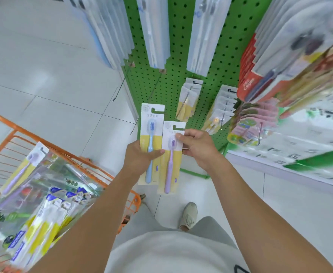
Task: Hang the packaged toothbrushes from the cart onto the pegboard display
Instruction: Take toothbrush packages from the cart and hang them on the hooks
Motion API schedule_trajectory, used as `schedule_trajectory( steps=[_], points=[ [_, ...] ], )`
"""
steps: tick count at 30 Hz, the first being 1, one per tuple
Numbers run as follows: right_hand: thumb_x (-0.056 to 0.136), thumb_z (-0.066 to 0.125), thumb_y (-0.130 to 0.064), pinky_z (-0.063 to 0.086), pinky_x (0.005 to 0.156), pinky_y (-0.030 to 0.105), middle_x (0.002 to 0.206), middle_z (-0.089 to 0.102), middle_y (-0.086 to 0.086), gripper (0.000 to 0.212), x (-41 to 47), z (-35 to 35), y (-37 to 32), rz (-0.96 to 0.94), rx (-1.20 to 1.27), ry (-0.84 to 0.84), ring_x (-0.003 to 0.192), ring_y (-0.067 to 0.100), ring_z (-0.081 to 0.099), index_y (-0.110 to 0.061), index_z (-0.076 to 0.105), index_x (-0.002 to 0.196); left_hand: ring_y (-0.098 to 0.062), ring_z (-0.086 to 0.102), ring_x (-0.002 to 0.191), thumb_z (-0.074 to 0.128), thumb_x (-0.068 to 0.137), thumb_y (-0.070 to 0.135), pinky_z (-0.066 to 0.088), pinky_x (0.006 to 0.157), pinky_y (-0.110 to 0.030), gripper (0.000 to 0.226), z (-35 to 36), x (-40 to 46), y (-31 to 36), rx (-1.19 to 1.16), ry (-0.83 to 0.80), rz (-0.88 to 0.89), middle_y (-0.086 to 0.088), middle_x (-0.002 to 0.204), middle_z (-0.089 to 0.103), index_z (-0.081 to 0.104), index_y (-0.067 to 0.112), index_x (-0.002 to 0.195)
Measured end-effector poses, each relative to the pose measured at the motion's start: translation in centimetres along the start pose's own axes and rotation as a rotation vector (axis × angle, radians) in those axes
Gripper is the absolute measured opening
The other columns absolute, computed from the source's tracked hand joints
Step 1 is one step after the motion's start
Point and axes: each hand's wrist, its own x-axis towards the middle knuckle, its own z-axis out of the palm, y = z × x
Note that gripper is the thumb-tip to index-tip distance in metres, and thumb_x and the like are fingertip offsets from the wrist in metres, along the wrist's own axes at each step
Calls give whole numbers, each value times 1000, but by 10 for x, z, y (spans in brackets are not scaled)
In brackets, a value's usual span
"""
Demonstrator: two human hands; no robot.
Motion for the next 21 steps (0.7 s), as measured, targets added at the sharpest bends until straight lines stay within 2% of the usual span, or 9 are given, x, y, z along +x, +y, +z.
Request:
schedule_trajectory(
  steps=[2, 7, 9, 12, 14, 16, 19, 21],
  points=[
    [92, 71, -8, 61, 71, 35, 96, 77, 17, 4, 4, 0, 3, -14, 33, 68, 80, 24, 74, -6, 71, 89, -19, 75, 81, 86, 75, 11, 60, 74, -33, 22, -1, 5, -2, 0, 41, -21, -1, 88, 78, 74, 13, 94],
    [92, 72, -8, 63, 76, 41, 99, 77, 15, 18, 27, 11, 11, 17, 92, 228, 85, 26, 75, 3, 70, 106, -16, 67, 76, 75, 89, 24, 53, 70, -27, 5, -11, 16, -9, 27, 109, -25, 2, 83, 73, 70, 23, 88],
    [92, 72, -9, 63, 73, 39, 98, 77, 15, 15, 37, 15, 10, 14, 60, 251, 83, 26, 74, 1, 71, 104, -14, 66, 76, 70, 93, 28, 55, 72, -27, 7, -17, 19, -10, 20, 70, -24, 0, 85, 72, 71, 22, 89],
    [91, 74, -9, 62, 79, 49, 96, 76, 15, 7, 52, 19, 8, 11, 56, 303, 81, 28, 72, -4, 73, 95, 1, 60, 63, 64, 97, 33, 48, 59, -11, 19, -23, 21, -11, 11, 14, -17, 8, 73, 65, 66, 20, 84],
    [90, 74, -8, 62, 79, 50, 96, 76, 16, 7, 62, 18, 7, 25, 34, 324, 84, 30, 73, -4, 73, 95, 6, 55, 55, 60, 99, 35, 44, 54, -6, 24, -26, 24, -12, 19, -3, -23, 10, 69, 60, 64, 19, 81],
    [89, 75, -10, 62, 82, 50, 97, 77, 14, 5, 70, 16, 8, 38, 9, 346, 91, 33, 75, -7, 74, 92, 4, 54, 55, 60, 99, 35, 44, 55, -6, 25, -28, 26, -12, 26, -28, -25, 7, 72, 59, 64, 16, 83],
    [85, 81, -19, 57, 95, 48, 101, 77, 6, 7, 84, 12, 11, 36, -32, 401, 100, 27, 72, -16, 74, 84, 0, 56, 58, 62, 98, 34, 46, 56, -8, 24, -30, 28, -13, 15, -54, -27, 5, 72, 60, 65, 16, 83],
    [85, 81, -22, 55, 99, 47, 102, 77, 5, 11, 94, 11, 8, 33, -29, 425, 105, 26, 70, -13, 74, 85, 0, 58, 58, 63, 98, 33, 47, 56, -9, 23, -31, 27, -13, 19, -61, -31, 6, 70, 61, 66, 17, 81]
  ],
)
